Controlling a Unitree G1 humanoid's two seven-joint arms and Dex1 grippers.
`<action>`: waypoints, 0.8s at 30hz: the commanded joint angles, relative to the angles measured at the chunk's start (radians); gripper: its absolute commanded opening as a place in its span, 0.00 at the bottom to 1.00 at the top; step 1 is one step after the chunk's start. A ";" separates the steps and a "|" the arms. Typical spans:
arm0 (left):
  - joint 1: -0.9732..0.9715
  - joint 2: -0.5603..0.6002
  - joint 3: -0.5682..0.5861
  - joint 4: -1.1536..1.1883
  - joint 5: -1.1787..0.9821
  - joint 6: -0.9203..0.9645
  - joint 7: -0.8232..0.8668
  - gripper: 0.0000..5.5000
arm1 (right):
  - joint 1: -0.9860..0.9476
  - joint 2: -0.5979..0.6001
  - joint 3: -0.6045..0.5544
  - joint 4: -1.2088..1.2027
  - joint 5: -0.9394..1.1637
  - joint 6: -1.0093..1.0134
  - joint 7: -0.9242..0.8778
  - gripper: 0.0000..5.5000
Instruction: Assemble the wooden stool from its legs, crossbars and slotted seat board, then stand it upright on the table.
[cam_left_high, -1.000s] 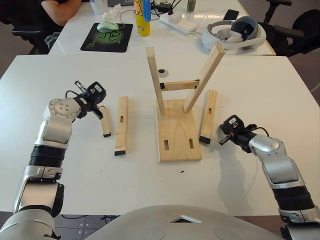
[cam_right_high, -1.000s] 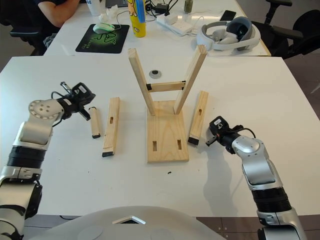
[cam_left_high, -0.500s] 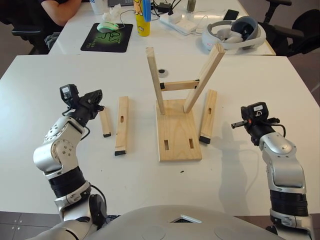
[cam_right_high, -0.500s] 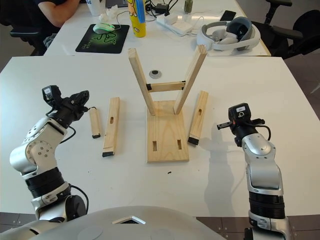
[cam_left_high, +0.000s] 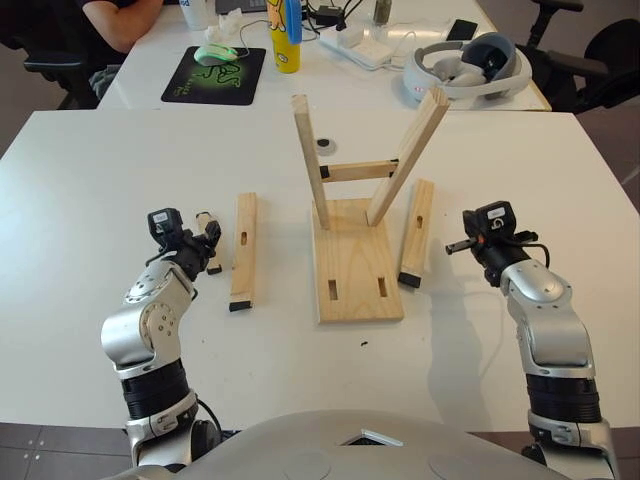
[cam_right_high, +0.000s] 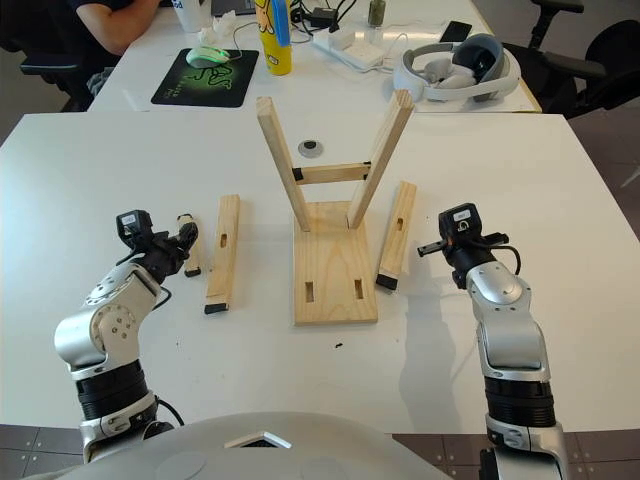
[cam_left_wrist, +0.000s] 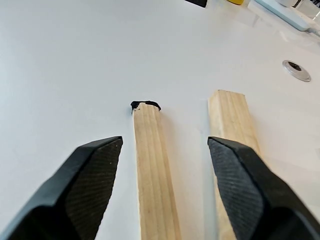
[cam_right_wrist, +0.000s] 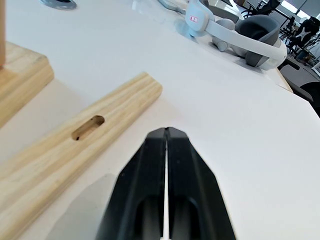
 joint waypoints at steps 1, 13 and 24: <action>0.005 0.037 -0.018 0.048 0.037 -0.069 0.000 0.58 | -0.020 0.002 0.012 0.016 -0.006 -0.006 0.002 0.00; 0.031 0.052 -0.051 0.136 0.034 -0.086 -0.029 0.58 | -0.068 -0.001 0.028 0.041 0.000 -0.008 0.009 0.00; 0.025 0.088 -0.096 0.184 0.048 -0.085 -0.063 0.58 | -0.085 0.021 0.046 0.044 -0.005 -0.011 -0.003 0.00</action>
